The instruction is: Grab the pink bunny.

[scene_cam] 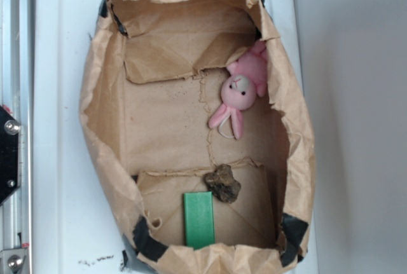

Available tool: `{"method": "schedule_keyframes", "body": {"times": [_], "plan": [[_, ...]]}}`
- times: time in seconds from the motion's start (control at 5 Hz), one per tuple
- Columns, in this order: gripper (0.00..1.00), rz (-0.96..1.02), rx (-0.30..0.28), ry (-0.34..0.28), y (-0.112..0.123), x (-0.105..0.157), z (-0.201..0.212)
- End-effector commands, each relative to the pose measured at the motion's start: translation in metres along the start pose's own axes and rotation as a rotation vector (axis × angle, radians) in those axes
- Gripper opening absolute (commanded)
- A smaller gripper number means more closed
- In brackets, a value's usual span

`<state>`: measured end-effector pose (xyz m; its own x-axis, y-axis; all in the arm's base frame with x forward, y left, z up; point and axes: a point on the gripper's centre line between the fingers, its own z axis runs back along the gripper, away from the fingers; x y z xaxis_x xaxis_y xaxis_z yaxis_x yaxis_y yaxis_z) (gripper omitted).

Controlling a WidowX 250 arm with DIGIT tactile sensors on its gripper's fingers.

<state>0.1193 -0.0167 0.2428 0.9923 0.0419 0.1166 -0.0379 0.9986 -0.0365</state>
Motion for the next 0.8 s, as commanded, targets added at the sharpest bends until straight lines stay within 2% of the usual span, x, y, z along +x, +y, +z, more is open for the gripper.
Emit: {"method": "schedule_keyframes", "body": {"times": [0.0, 0.2, 0.4, 0.6], "plan": [[1.00, 0.000, 0.000, 0.000, 0.000, 0.000, 0.000], [1.00, 0.092, 0.043, -0.022, 0.003, 0.038, -0.022], [1.00, 0.123, 0.052, -0.087, 0.020, 0.069, -0.037], [1.00, 0.182, 0.019, -0.122, 0.040, 0.101, -0.054]]}}
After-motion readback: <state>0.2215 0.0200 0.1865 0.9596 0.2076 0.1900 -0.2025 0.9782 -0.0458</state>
